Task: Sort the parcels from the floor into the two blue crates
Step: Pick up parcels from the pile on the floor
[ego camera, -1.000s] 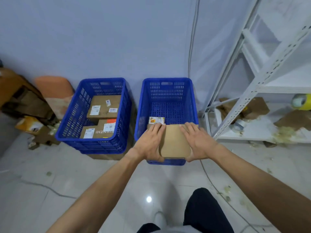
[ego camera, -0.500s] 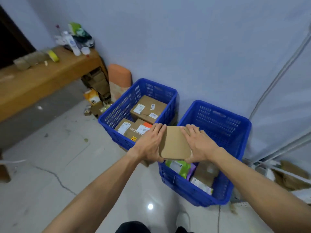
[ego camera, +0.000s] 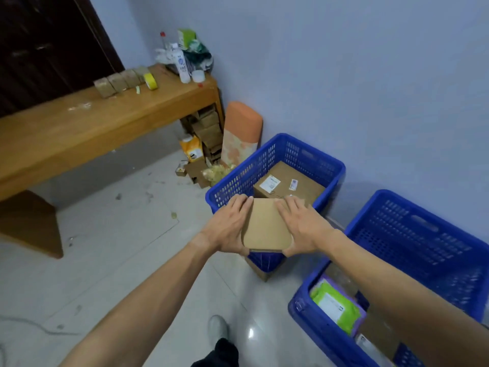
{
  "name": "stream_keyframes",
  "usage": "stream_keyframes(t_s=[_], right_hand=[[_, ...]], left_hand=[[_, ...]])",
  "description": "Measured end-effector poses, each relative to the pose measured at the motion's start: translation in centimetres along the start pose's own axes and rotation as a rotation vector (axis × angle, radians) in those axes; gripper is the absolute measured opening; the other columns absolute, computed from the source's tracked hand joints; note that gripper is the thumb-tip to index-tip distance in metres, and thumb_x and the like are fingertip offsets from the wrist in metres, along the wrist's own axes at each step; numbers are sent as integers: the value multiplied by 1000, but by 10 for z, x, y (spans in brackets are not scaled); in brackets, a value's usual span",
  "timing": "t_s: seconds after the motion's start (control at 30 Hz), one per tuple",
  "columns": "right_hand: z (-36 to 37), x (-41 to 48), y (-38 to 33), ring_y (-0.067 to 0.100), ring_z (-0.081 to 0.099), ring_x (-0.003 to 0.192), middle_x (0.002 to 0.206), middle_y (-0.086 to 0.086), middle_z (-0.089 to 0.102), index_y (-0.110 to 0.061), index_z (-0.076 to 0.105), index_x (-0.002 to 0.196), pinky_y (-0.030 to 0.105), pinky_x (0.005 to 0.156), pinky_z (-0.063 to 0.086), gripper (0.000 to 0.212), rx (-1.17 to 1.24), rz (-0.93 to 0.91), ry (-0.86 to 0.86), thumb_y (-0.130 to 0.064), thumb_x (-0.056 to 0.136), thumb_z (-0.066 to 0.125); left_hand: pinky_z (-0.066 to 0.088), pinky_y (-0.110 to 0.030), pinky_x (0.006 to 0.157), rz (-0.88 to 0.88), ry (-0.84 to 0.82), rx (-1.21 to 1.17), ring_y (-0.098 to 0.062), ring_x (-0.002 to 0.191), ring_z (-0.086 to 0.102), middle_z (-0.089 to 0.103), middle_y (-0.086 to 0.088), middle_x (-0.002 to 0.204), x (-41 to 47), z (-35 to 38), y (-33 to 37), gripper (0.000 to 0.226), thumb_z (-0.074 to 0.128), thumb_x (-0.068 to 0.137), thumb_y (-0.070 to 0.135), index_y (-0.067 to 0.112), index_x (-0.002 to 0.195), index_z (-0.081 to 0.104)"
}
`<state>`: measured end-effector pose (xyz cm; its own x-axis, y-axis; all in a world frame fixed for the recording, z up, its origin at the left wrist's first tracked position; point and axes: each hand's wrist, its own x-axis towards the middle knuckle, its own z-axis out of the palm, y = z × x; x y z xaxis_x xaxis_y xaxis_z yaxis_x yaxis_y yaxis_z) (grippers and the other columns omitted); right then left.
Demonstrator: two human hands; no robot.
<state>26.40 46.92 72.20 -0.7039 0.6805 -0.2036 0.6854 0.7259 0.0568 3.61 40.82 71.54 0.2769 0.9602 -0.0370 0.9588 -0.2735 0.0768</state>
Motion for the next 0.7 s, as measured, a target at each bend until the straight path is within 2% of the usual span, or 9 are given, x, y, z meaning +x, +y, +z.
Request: stream_keyframes(t_s=[0.13, 0.2, 0.3, 0.43, 0.53, 0.7], right_hand=[[-29, 73, -10, 30, 33, 127, 137, 12, 29, -10, 15, 149, 47, 99, 45, 130, -10, 56, 28, -75, 50, 69], [-44, 103, -13, 32, 29, 132, 140, 13, 26, -9, 12, 151, 51, 102, 43, 132, -19, 101, 34, -76, 52, 68], [-56, 134, -19, 32, 26, 135, 145, 14, 24, -10, 8, 151, 52, 106, 39, 132, -9, 156, 11, -78, 54, 66], [-54, 159, -16, 33, 30, 134, 144, 14, 28, -12, 12, 150, 49, 105, 40, 130, -24, 211, -25, -77, 53, 68], [-43, 173, -8, 32, 34, 131, 141, 13, 31, -12, 16, 148, 47, 104, 42, 129, -32, 241, -52, -78, 52, 71], [-25, 201, 20, 32, 29, 132, 143, 14, 25, -10, 6, 152, 49, 108, 37, 135, -22, 252, -67, -80, 55, 68]], left_hand=[[39, -41, 111, 62, 26, 23, -30, 130, 36, 38, -13, 137, 37, -13, -75, 132, 72, 48, 74, 0, 147, 28], [36, -38, 112, 106, 43, 54, -31, 128, 37, 40, -16, 135, 56, -25, -106, 132, 71, 46, 73, -3, 146, 29], [41, -35, 107, 156, 47, 43, -28, 124, 40, 41, -13, 131, 77, -33, -139, 129, 64, 46, 76, -1, 144, 31], [47, -36, 104, 174, -17, -16, -25, 128, 37, 37, -9, 138, 105, -24, -167, 129, 71, 47, 71, 4, 147, 26], [52, -35, 97, 222, -31, -43, -22, 125, 38, 37, -5, 134, 127, -13, -175, 125, 77, 46, 66, 7, 145, 29], [45, -36, 108, 269, -31, -19, -26, 132, 33, 34, -10, 139, 168, 4, -187, 130, 79, 50, 67, 1, 148, 25]])
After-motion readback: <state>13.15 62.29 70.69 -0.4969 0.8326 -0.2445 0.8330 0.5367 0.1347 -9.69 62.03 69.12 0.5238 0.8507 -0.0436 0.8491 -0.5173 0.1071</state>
